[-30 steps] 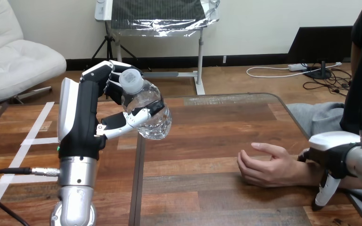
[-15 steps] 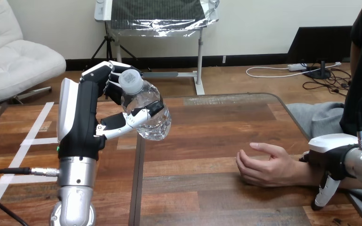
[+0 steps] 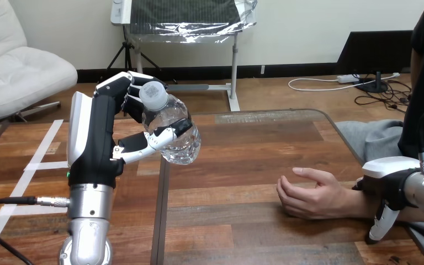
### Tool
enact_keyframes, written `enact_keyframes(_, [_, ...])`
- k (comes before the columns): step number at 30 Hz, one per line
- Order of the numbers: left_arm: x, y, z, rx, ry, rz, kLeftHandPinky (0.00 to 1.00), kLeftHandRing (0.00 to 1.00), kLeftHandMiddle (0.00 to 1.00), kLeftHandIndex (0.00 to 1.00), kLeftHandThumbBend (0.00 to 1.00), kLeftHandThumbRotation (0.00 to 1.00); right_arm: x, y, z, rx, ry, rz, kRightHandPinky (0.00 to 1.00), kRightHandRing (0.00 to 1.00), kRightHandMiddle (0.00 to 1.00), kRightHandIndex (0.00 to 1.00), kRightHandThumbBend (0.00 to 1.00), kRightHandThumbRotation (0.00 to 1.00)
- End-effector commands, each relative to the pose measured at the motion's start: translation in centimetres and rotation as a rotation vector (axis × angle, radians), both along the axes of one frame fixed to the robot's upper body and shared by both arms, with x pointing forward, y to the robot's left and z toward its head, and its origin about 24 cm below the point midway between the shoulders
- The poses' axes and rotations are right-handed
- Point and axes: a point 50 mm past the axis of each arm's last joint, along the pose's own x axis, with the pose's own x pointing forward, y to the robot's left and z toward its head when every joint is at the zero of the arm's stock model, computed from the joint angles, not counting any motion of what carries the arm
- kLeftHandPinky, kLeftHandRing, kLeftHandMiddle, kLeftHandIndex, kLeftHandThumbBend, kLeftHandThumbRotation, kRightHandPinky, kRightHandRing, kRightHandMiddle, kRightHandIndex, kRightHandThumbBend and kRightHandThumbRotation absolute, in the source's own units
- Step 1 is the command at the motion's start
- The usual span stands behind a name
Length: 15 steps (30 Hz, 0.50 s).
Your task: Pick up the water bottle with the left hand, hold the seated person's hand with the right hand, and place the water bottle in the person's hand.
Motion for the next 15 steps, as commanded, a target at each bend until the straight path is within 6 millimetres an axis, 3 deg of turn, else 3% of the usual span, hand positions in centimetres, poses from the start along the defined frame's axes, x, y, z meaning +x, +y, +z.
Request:
enact_keyframes(1, [0.42,-0.3,2.53,-0.022,-0.123,-0.023,0.37,0.39,0.44,0.53,0.56,0.0,1.41,1.0,1.5,0.01,-0.054,0.033,0.72,0.82,0.87,0.86,0.66,0.23])
enact_keyframes(15, [0.49,-0.22,2.56,-0.019,-0.123,-0.021,0.38,0.4,0.44,0.53,0.56,0.0,1.49,0.99,0.7,0.043,-0.028,0.027,0.66,0.76,0.82,0.84,0.63,0.18])
